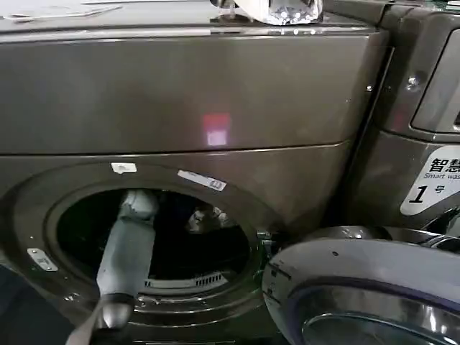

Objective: Grasp the clothes from the dryer.

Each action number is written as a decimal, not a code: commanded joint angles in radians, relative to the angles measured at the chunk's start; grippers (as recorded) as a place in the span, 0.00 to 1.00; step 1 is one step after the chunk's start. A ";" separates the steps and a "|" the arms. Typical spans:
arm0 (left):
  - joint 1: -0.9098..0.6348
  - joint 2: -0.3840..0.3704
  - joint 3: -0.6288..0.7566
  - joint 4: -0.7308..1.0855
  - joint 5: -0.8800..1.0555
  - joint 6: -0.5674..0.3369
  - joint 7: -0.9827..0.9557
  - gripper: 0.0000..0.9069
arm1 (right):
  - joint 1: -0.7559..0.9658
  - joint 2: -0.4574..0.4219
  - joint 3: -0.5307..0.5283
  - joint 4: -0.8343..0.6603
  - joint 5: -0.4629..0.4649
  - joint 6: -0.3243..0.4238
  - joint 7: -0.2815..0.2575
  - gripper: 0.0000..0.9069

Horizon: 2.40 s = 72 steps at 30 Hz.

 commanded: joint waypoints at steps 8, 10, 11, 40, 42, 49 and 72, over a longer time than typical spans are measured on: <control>0.188 -0.036 0.027 -0.289 -0.601 0.114 -0.614 0.00 | 0.005 -0.001 -0.008 0.016 0.000 -0.006 -0.006 1.00; 0.213 -0.041 0.029 -0.301 -0.614 0.090 -0.634 0.00 | 0.005 0.000 -0.009 0.016 -0.001 -0.006 -0.006 1.00; 0.220 -0.045 0.029 -0.304 -0.627 0.083 -0.648 0.00 | 0.005 0.000 -0.011 0.016 -0.001 -0.006 -0.006 1.00; 0.264 -0.066 0.040 -0.331 -0.711 0.085 -0.682 0.00 | 0.003 -0.001 -0.009 0.037 0.023 -0.018 0.017 1.00; 0.261 -0.064 0.042 -0.325 -0.695 0.082 -0.668 0.00 | 0.004 -0.002 -0.008 0.033 0.020 -0.017 0.017 1.00; 0.258 -0.065 0.046 -0.326 -0.686 0.085 -0.657 0.00 | 0.004 0.002 -0.010 0.035 0.014 -0.015 0.015 1.00; 0.251 -0.068 0.054 -0.313 -0.664 0.073 -0.629 0.00 | 0.007 0.001 0.003 0.068 -0.005 -0.079 0.024 1.00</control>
